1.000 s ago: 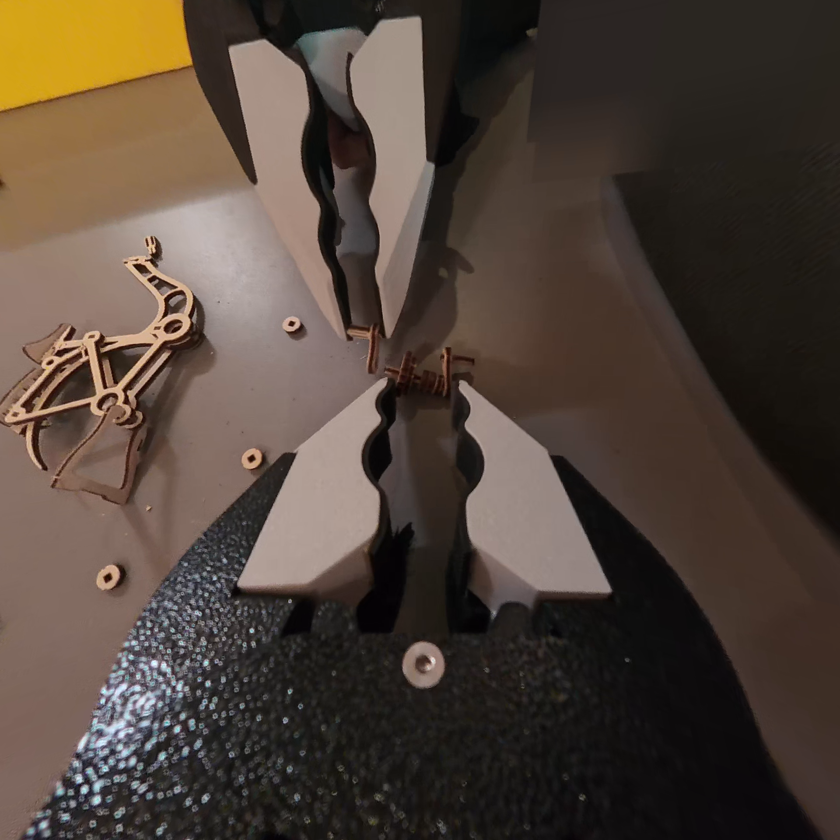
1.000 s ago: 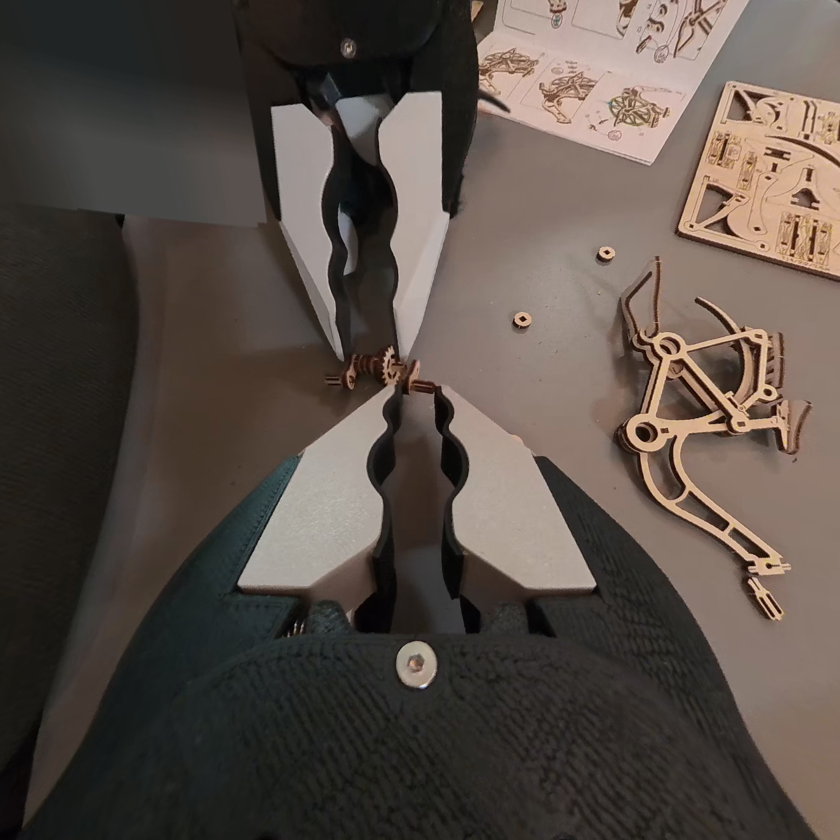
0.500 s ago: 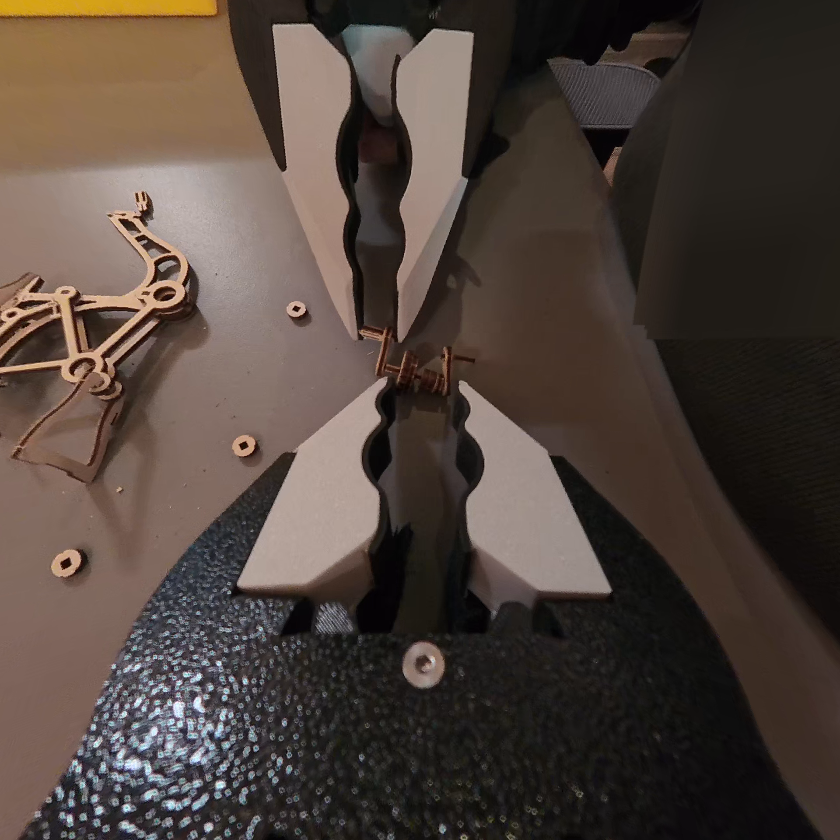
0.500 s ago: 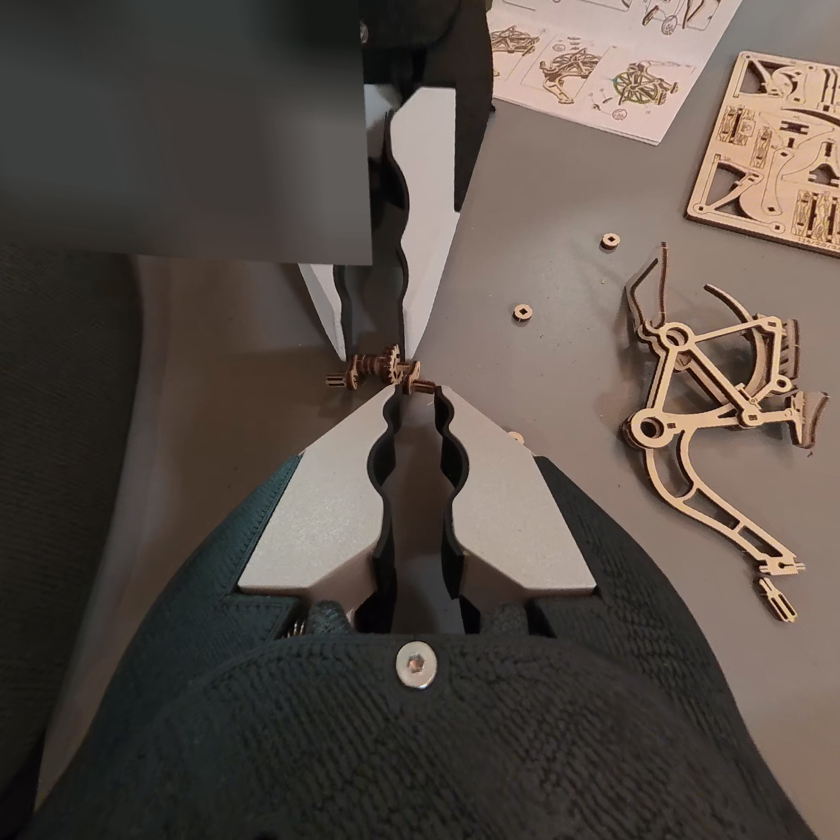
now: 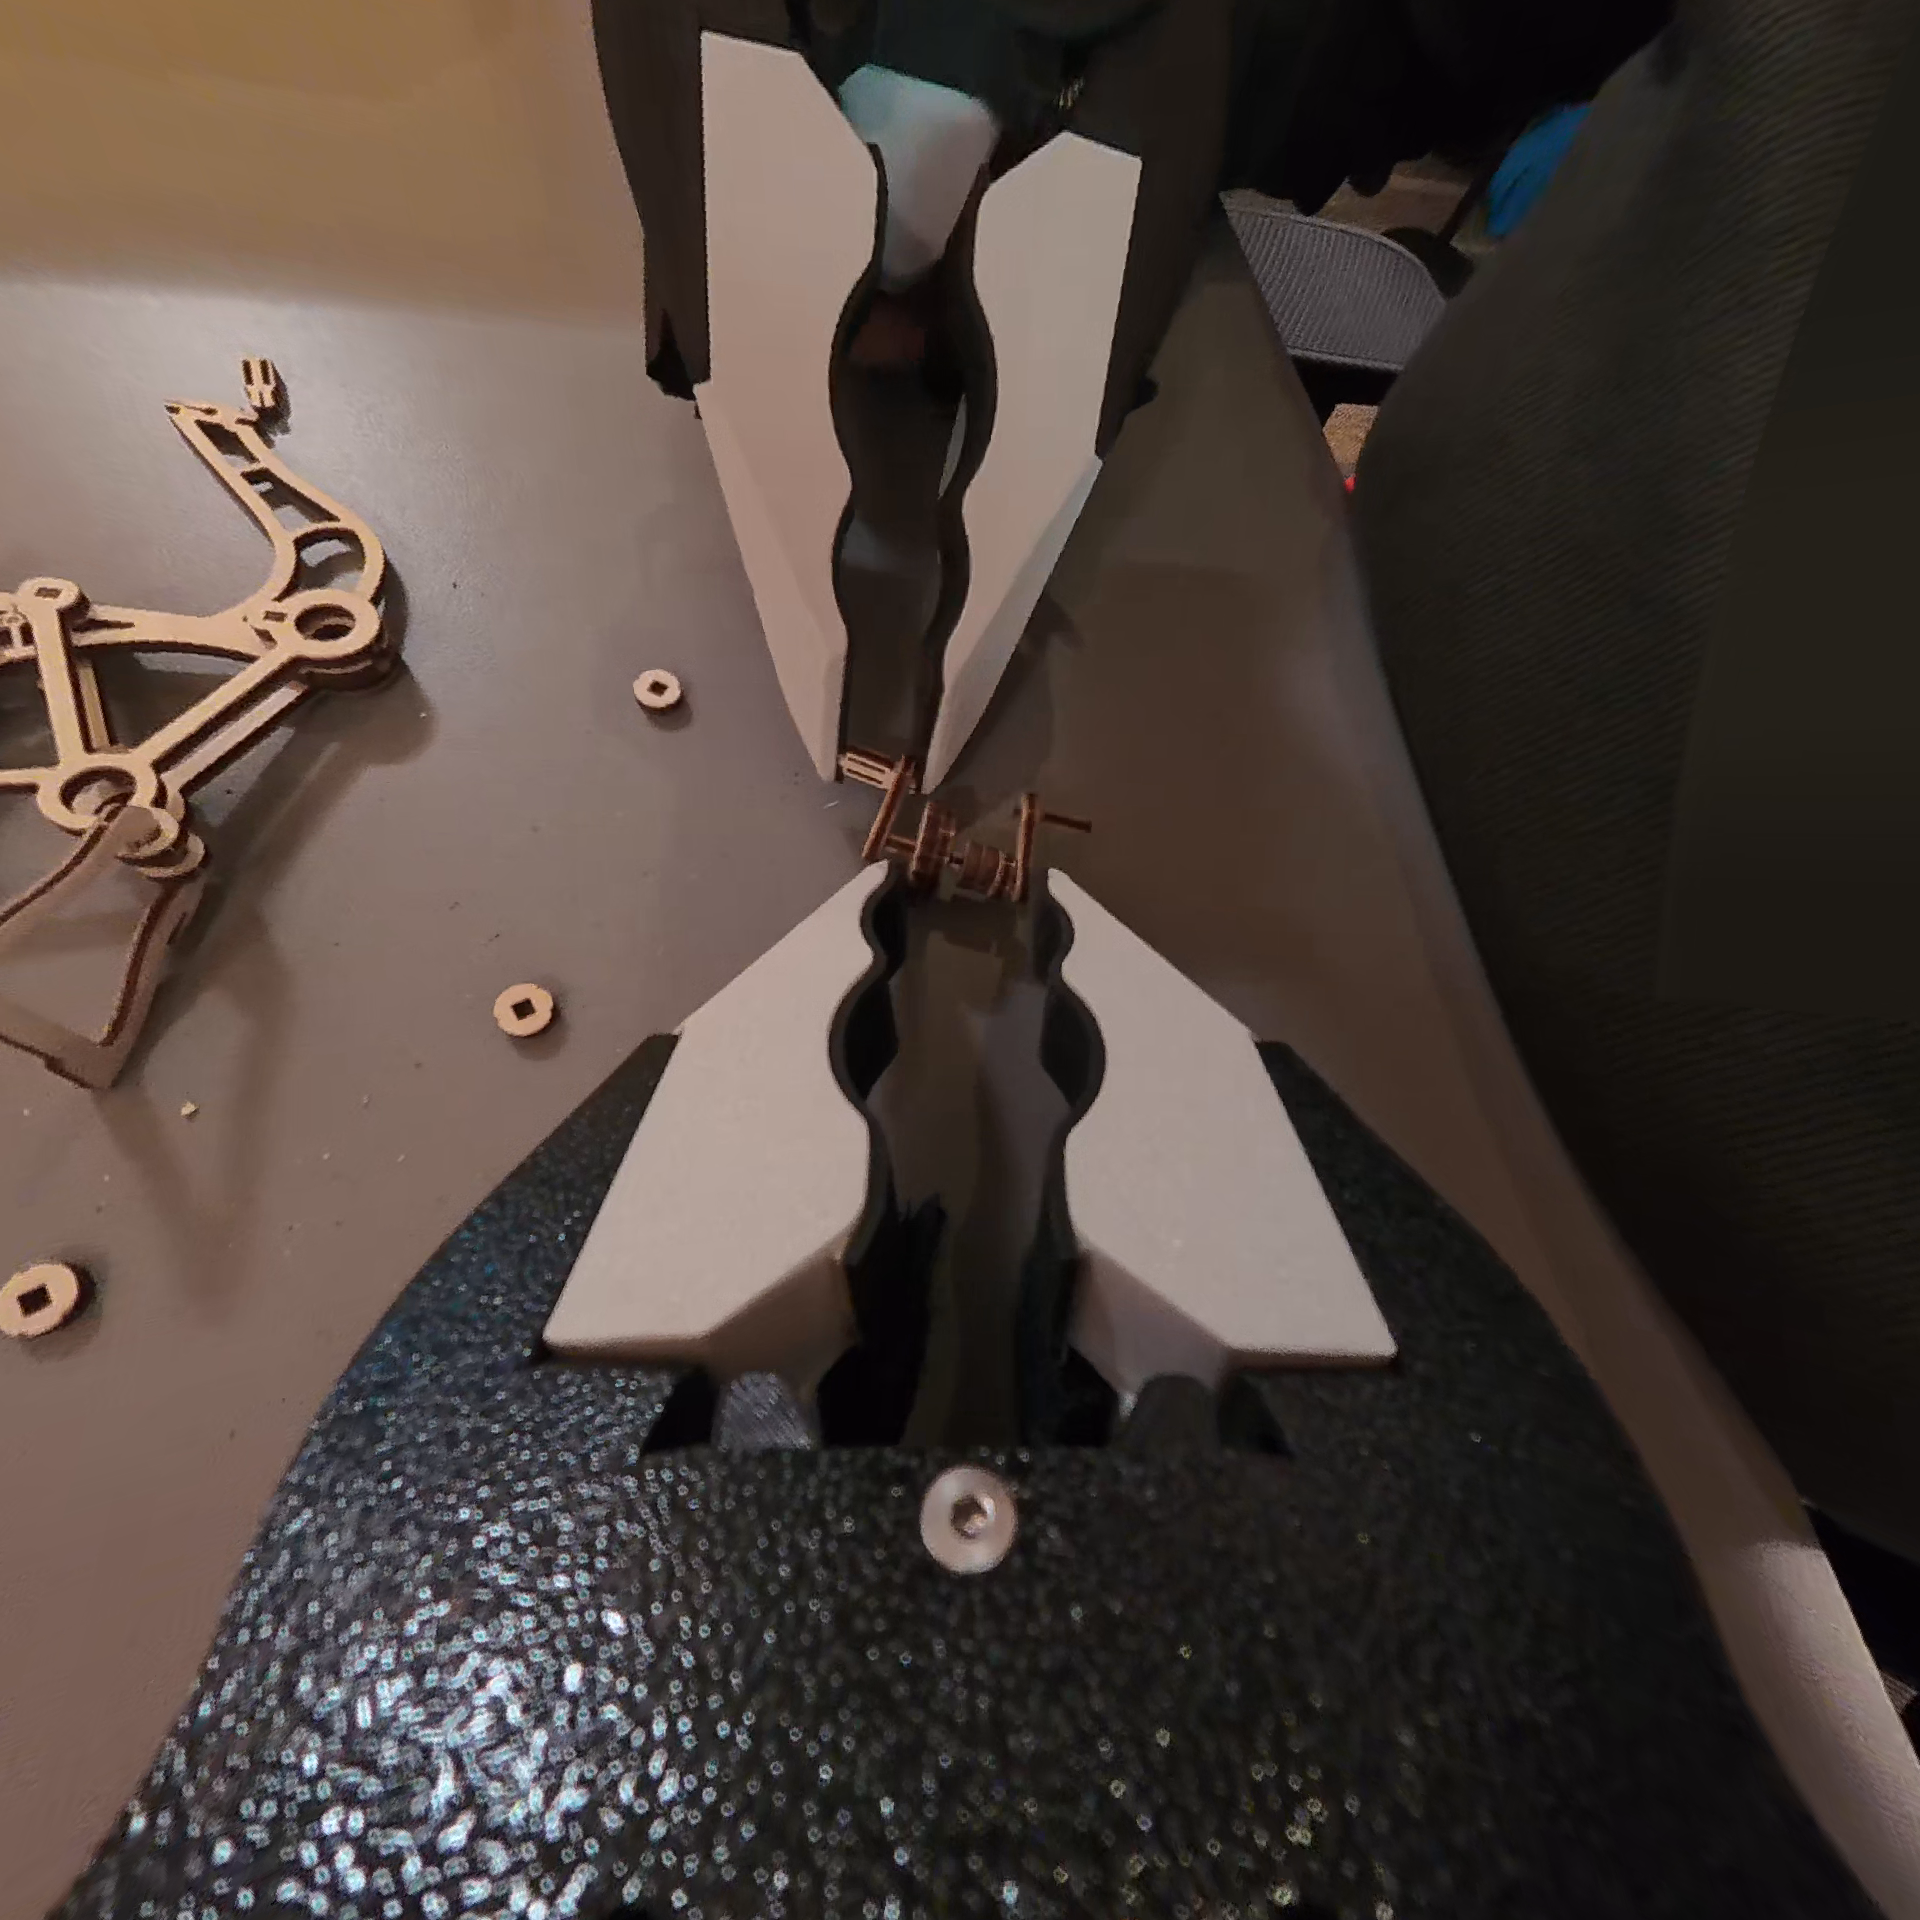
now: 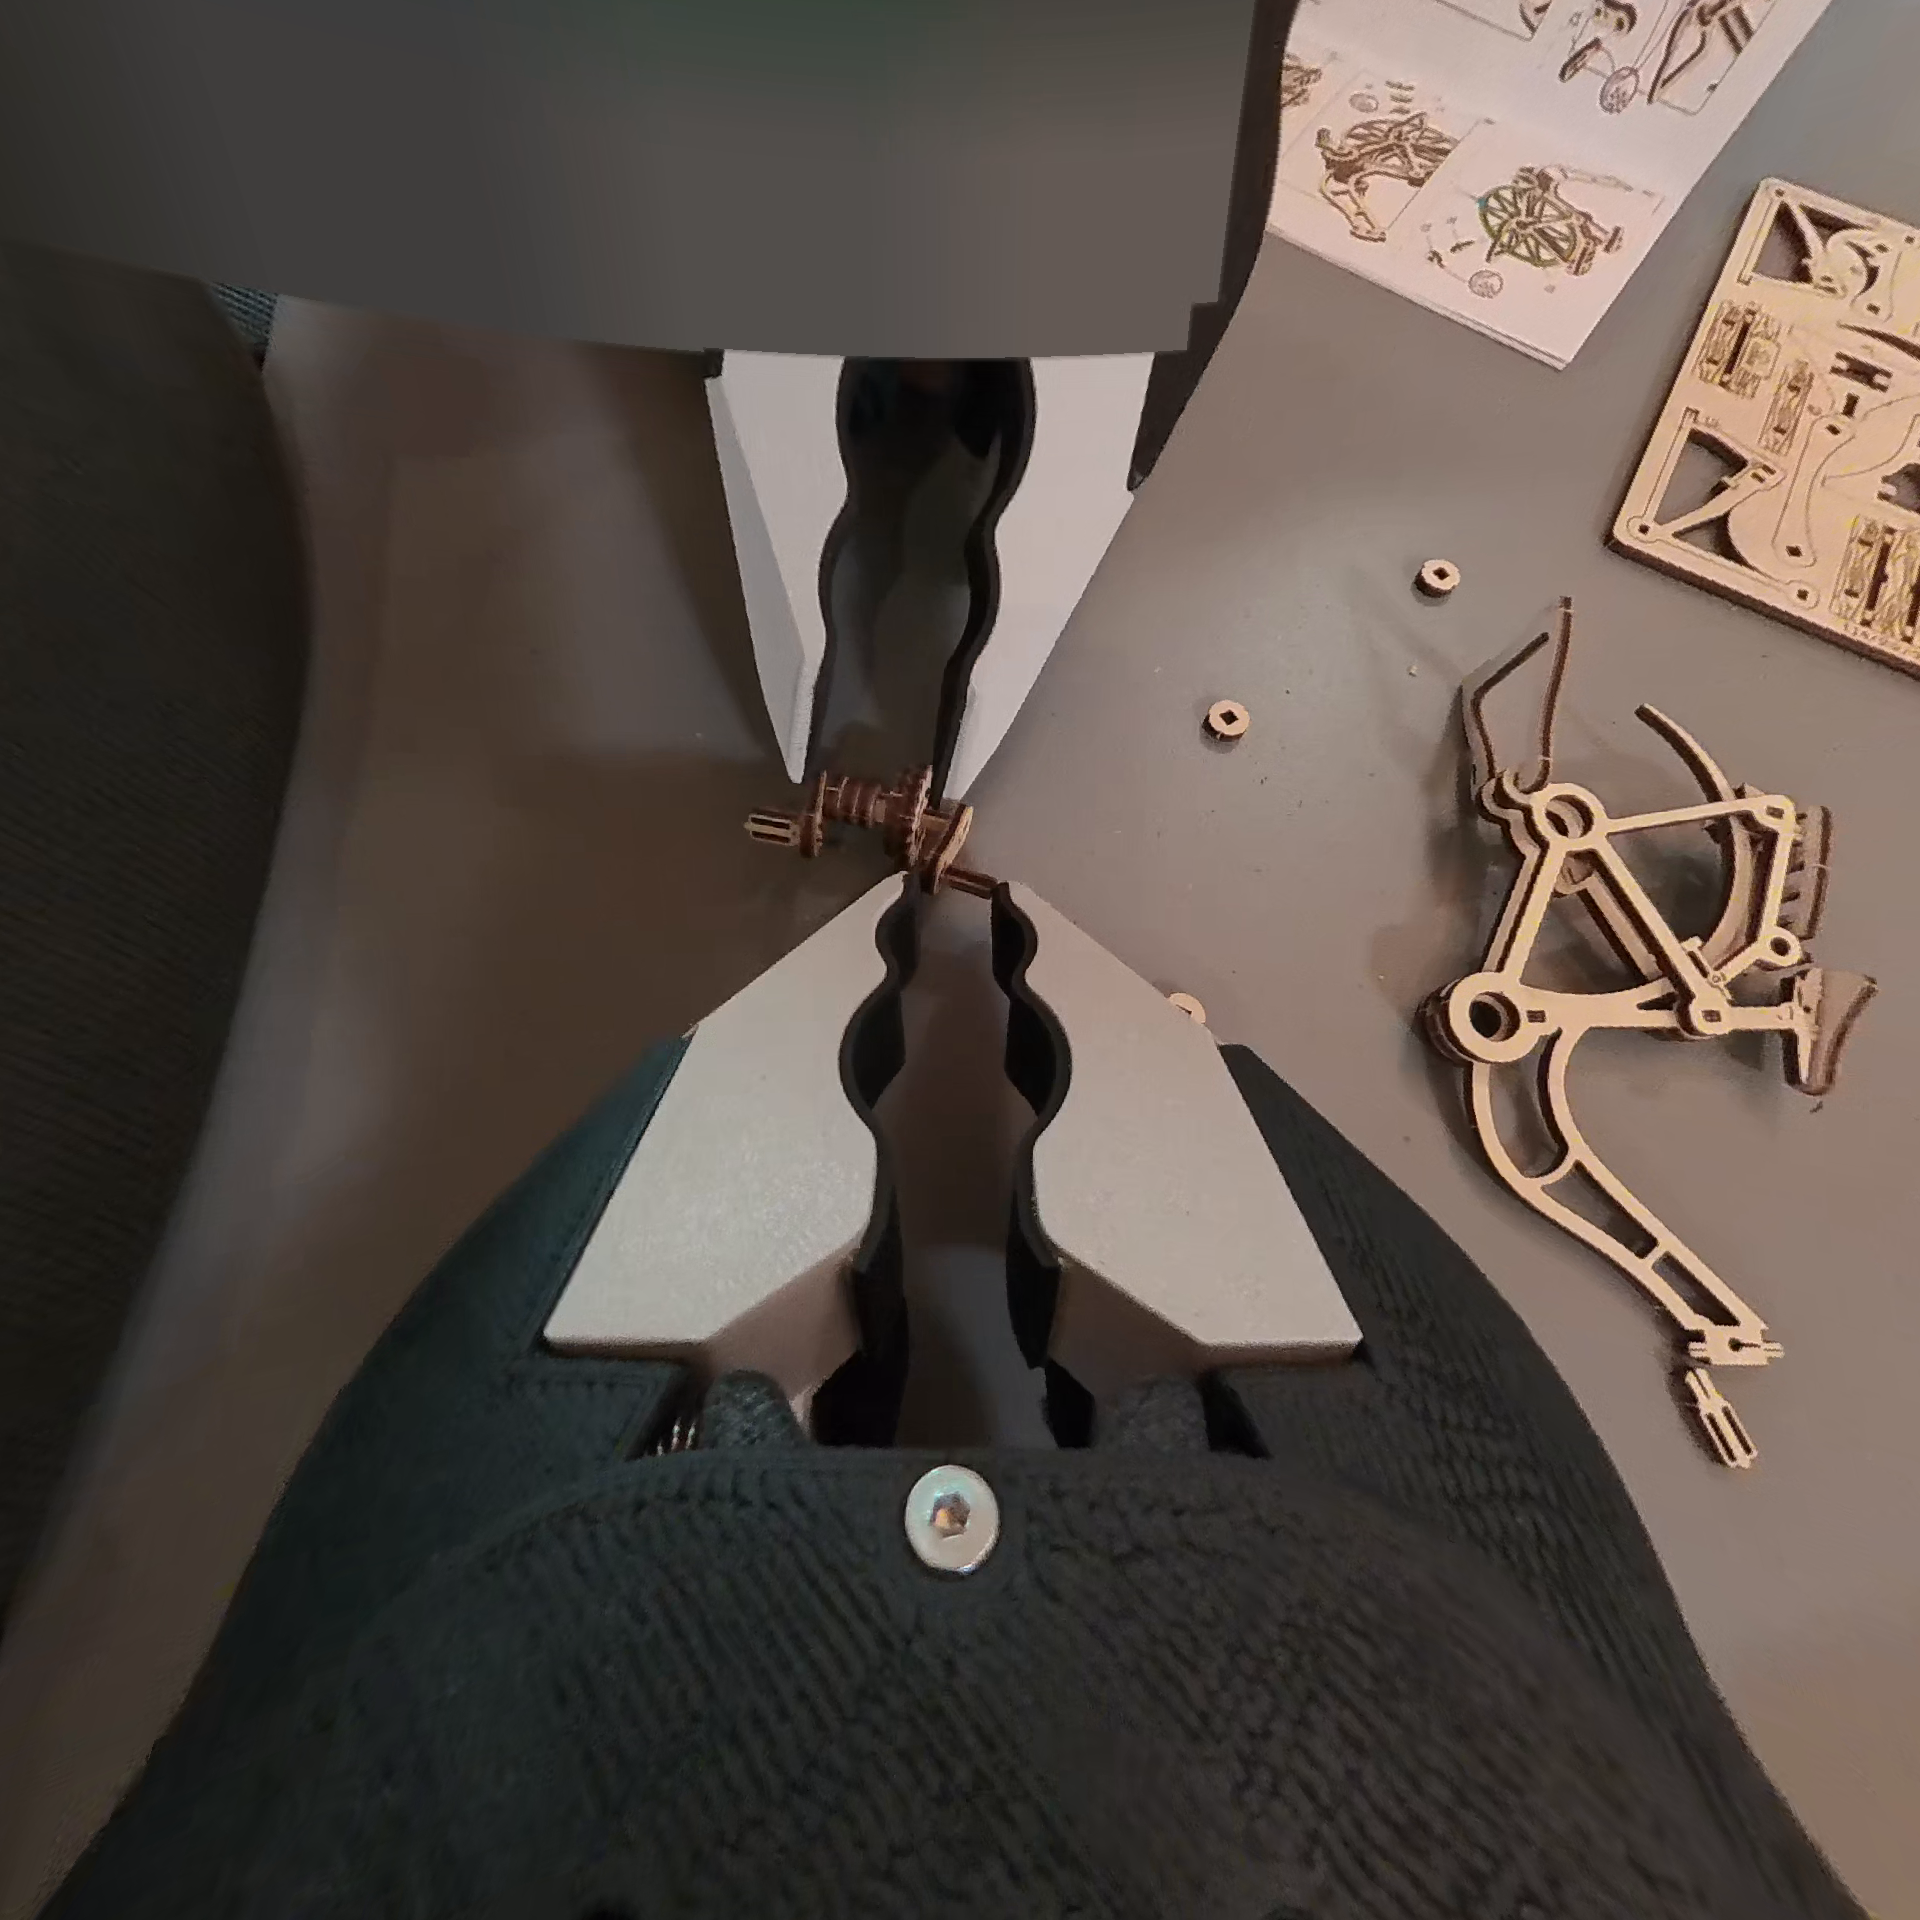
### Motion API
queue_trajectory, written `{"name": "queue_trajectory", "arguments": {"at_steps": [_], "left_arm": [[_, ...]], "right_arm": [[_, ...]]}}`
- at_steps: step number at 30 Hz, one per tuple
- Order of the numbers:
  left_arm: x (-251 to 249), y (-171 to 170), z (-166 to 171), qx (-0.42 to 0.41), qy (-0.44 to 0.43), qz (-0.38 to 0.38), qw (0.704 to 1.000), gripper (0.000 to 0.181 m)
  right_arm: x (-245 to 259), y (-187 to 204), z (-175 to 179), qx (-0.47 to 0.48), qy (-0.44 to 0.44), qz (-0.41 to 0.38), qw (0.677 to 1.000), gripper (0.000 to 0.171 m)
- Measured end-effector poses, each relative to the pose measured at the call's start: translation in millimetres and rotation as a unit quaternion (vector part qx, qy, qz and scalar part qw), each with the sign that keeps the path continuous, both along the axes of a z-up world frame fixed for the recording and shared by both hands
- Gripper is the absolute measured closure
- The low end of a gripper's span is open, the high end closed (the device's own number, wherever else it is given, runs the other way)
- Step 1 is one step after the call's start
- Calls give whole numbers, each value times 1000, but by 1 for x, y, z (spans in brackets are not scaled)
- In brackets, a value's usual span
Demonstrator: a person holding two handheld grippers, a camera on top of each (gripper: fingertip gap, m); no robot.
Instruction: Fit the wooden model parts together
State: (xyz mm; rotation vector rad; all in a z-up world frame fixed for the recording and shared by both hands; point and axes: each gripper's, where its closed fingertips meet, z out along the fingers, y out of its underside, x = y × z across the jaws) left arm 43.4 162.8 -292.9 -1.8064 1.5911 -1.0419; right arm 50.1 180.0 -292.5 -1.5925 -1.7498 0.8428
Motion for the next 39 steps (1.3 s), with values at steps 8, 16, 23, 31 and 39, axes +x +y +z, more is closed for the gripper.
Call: {"name": "queue_trajectory", "arguments": {"at_steps": [8,16,23,31,39], "left_arm": [[1,-2,0,-6,1,-5,1000,160],[-3,14,-3,32,13,21,999,160],[-4,14,-3,43,13,14,999,160],[-3,8,-2,46,10,-5,999,160],[-2,3,-4,52,15,-16,998,160]], "right_arm": [[1,-2,0,12,0,19,1000,159],[-7,-22,-2,19,-5,62,998,171],[9,-6,0,3,-1,41,999,171],[25,1,11,-6,-5,40,999,156],[21,-5,-7,-17,-30,51,998,160]]}}
